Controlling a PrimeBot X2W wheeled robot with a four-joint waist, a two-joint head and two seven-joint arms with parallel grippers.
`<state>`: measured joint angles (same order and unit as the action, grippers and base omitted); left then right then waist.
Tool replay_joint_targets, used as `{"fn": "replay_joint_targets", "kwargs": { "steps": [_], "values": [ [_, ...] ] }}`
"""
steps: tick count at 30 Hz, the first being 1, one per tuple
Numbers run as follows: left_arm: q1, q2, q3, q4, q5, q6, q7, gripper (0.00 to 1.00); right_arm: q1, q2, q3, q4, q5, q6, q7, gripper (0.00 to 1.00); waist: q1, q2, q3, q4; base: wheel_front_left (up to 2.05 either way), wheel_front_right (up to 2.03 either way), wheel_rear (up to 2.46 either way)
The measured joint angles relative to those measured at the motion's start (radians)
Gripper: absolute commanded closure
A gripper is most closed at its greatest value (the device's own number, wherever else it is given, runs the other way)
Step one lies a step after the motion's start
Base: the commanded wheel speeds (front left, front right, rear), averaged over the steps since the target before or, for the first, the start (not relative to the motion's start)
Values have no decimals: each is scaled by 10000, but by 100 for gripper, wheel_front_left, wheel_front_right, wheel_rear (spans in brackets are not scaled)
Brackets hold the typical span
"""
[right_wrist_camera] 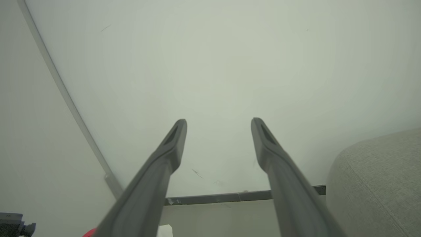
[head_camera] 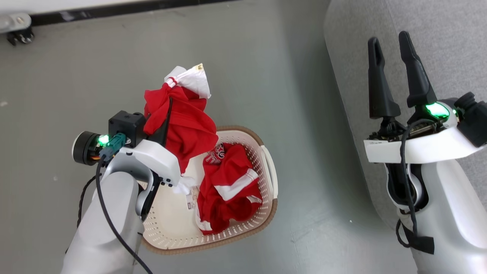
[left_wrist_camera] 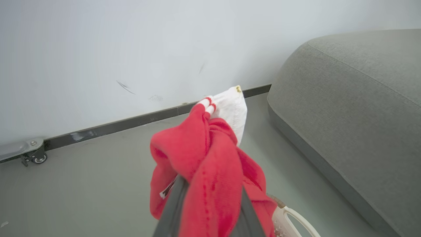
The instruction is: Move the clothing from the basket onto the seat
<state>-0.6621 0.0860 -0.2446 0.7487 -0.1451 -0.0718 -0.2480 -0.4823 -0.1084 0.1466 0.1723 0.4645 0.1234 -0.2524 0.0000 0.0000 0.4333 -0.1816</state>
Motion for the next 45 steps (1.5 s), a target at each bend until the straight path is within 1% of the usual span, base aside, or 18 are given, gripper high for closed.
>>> {"fn": "replay_joint_targets", "kwargs": {
  "steps": [19, 23, 35, 45],
  "values": [
    [1272, -42, 408, -1785, -203, 21, 0, 100, 942, -382, 42, 291, 0, 0, 0, 0, 0, 0, -1465, 500, 0, 0, 0],
    [1435, -10, 564, -2079, -278, 105, 0, 100, 1139, -487, 38, 332, 2, 0, 0, 0, -1, 0, -1760, 603, 0, 0, 0],
    [2214, -4, 688, -2658, -372, 278, 0, 100, 1776, -658, 10, 472, 17, 0, 0, 0, -1, 0, -2567, 886, 0, 0, 0],
    [2644, -17, 709, -2972, -378, 280, 0, 100, 2220, -815, -19, 481, 12, 0, 0, 0, -1, 0, -3119, 1077, 0, 0, 0]
  ]
}}
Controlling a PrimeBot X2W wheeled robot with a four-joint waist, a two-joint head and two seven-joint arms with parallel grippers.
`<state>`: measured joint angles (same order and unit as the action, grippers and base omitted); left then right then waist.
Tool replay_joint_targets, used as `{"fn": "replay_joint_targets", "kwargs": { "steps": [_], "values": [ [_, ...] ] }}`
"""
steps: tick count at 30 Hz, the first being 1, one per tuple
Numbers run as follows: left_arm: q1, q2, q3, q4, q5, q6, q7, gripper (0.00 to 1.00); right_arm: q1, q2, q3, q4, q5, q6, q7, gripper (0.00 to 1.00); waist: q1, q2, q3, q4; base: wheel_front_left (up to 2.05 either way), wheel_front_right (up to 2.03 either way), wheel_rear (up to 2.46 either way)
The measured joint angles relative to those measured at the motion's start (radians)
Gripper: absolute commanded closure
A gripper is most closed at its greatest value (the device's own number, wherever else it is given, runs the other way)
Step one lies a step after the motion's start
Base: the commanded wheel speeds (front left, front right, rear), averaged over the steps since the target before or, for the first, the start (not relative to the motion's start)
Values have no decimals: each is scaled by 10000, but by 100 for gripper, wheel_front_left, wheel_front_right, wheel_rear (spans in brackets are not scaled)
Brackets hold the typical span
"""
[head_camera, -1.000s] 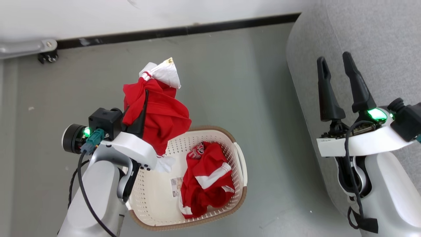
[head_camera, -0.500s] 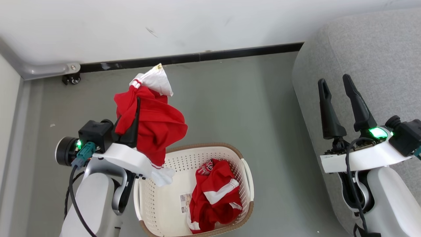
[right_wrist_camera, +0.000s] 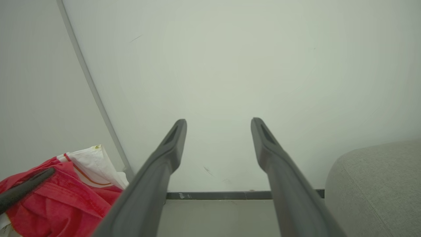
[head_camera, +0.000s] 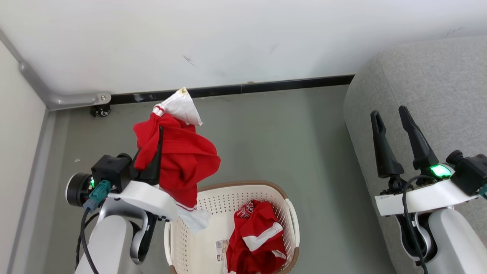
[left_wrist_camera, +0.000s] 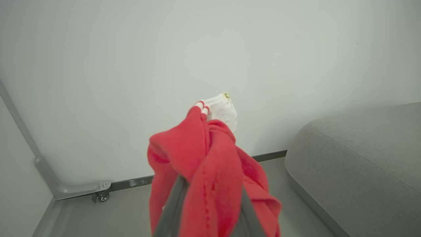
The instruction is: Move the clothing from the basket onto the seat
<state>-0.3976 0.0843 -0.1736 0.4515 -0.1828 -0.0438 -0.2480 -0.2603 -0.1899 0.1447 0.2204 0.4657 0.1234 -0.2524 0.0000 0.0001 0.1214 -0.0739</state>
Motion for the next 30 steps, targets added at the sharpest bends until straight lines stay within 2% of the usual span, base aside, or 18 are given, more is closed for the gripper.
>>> {"fn": "replay_joint_targets", "kwargs": {
  "steps": [13, 24, 30],
  "values": [
    [583, -4, -2, -316, -75, 90, 12, 100, 485, -59, -8, -4, 2, 0, 0, 0, 0, 0, -515, 104, 0, 0, 0],
    [797, 2, 0, -715, -102, 171, 192, 100, 566, -73, 59, -130, 13, 0, 0, 0, 0, 0, -504, 107, 0, 0, 0],
    [798, 148, -94, -970, -79, 159, 303, 100, 563, -194, 579, -194, 12, 0, 0, 0, 0, 0, -457, 102, 0, 0, 0]
  ]
}}
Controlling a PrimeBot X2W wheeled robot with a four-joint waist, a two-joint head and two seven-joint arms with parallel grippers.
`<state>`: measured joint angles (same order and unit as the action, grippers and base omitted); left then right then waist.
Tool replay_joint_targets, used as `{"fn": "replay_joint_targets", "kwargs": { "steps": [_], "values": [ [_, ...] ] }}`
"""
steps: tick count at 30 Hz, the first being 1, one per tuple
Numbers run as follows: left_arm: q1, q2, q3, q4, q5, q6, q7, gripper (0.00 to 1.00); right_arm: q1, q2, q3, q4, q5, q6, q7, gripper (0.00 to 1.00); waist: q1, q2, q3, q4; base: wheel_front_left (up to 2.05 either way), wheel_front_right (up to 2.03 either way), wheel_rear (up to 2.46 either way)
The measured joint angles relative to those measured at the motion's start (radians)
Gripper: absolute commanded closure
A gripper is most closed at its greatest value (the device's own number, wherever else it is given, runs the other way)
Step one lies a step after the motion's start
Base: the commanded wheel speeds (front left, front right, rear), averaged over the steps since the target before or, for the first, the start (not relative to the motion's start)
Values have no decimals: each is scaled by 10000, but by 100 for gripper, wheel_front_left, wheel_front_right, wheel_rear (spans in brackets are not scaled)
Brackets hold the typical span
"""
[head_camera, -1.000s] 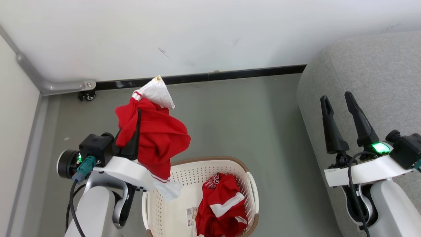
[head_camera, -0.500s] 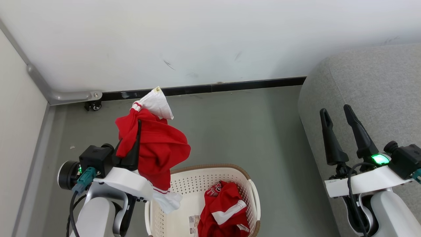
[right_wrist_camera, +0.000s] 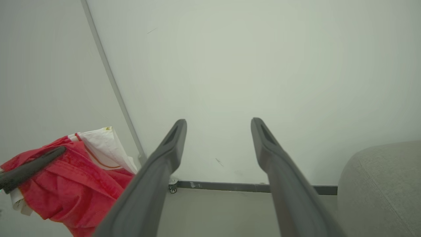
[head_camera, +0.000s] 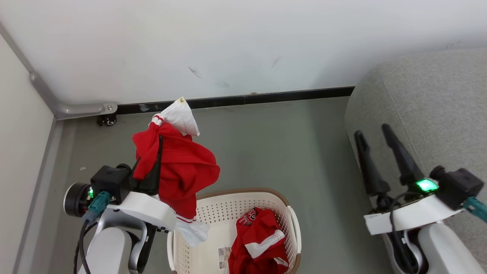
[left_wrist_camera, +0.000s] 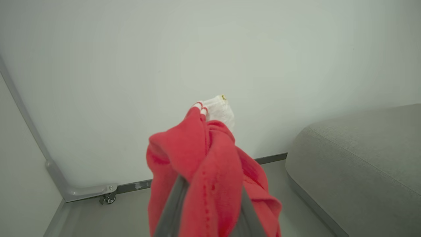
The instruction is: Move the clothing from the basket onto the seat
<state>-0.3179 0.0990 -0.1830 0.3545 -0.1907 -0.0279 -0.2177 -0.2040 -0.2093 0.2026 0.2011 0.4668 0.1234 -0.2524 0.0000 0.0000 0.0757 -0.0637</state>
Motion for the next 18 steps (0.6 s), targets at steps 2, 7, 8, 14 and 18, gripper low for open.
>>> {"fn": "replay_joint_targets", "kwargs": {
  "steps": [2, 7, 8, 14, 18],
  "values": [
    [-12, 44, -77, -100, 50, -12, 77, 100, 0, -4, 295, -8, -12, 0, 0, 0, 0, 0, 23, 1, 0, 0, 0],
    [-344, 144, -345, -372, 203, -169, 268, 100, -11, -27, 1053, 17, -73, 0, 2, 0, 1, 0, 83, 11, 0, 0, 0],
    [-442, 144, -389, -433, 205, -176, 318, 100, -19, -35, 1210, 35, -121, 0, 2, 0, 1, 0, 93, 13, 0, 0, 0],
    [-973, 136, -677, -679, 318, -347, 518, 100, -250, -178, 2205, 391, -322, 0, 2, 0, 1, 0, 141, 9, 0, 0, 0],
    [-1214, 88, -922, -803, 414, -426, 692, 100, -627, -245, 3003, 673, -433, 0, 2, 0, 1, 0, 175, 18, 0, 0, 0]
  ]
}}
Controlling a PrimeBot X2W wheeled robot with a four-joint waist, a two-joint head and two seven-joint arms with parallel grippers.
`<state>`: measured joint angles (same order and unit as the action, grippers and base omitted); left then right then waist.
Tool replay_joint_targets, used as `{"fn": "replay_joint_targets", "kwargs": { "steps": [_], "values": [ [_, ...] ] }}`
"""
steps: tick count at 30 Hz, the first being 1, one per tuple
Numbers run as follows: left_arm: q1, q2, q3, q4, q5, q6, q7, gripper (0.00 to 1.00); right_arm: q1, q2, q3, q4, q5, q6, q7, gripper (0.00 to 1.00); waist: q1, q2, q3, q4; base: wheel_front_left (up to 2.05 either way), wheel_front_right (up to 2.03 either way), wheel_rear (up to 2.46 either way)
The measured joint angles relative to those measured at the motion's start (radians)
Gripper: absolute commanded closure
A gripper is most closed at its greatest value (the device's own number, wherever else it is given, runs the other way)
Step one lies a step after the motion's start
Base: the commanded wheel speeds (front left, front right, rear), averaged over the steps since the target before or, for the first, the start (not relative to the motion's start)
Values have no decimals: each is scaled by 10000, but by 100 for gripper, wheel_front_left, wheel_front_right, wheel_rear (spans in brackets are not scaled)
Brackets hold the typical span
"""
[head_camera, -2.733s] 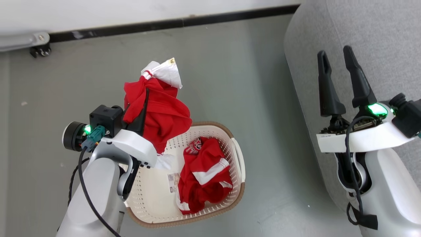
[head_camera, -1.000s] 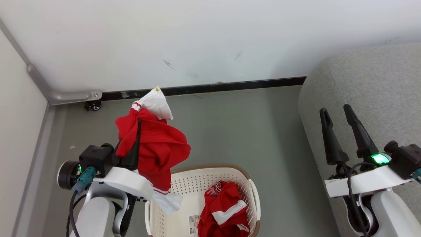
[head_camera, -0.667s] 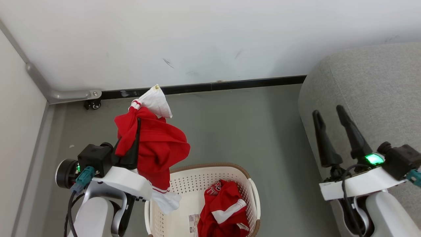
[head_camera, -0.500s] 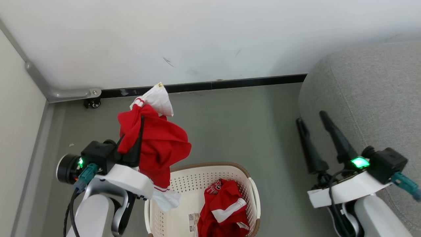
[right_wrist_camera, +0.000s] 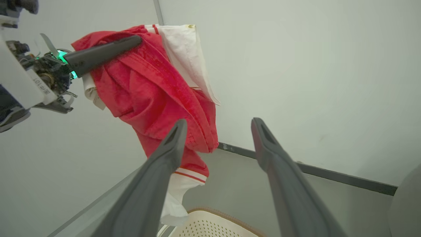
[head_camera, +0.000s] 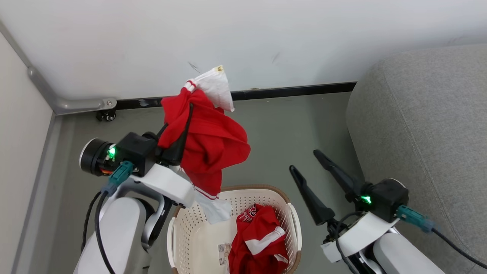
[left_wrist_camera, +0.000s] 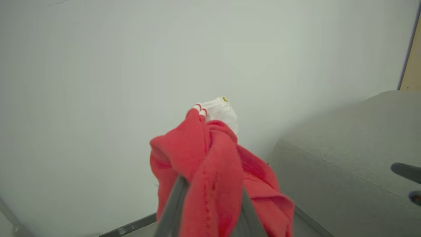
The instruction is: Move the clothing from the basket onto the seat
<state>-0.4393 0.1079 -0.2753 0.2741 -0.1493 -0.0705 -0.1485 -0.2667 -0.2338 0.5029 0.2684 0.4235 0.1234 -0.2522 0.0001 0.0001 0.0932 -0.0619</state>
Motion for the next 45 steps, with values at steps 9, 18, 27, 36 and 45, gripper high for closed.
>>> {"fn": "replay_joint_targets", "kwargs": {
  "steps": [9, 18, 27, 36, 45],
  "values": [
    [-384, -63, -414, -17, 35, -190, 355, 100, -1068, -151, 1392, 612, -299, 0, 50, 0, 0, 0, 119, 77, 0, 0, 0],
    [-598, -90, -817, 4, 50, -282, 585, 100, -1995, -121, 2276, 1386, -293, 0, 146, 0, 0, 0, 260, 200, 0, 0, 0],
    [-597, -123, -1492, 10, 236, -454, 617, 100, -2636, -90, 2456, 2105, 81, 0, 144, 0, 0, 0, 351, 367, 0, 0, 0],
    [-598, -127, -2155, -82, 322, -487, 610, 100, -2933, -21, 3356, 2713, 880, 0, 169, 0, 0, 0, 387, 569, 0, 0, 0],
    [-633, -140, -2428, -84, 284, -533, 585, 100, -3235, 355, 4309, 3001, 1967, 0, 454, 99, 0, 0, 317, 712, 0, 0, 0]
  ]
}}
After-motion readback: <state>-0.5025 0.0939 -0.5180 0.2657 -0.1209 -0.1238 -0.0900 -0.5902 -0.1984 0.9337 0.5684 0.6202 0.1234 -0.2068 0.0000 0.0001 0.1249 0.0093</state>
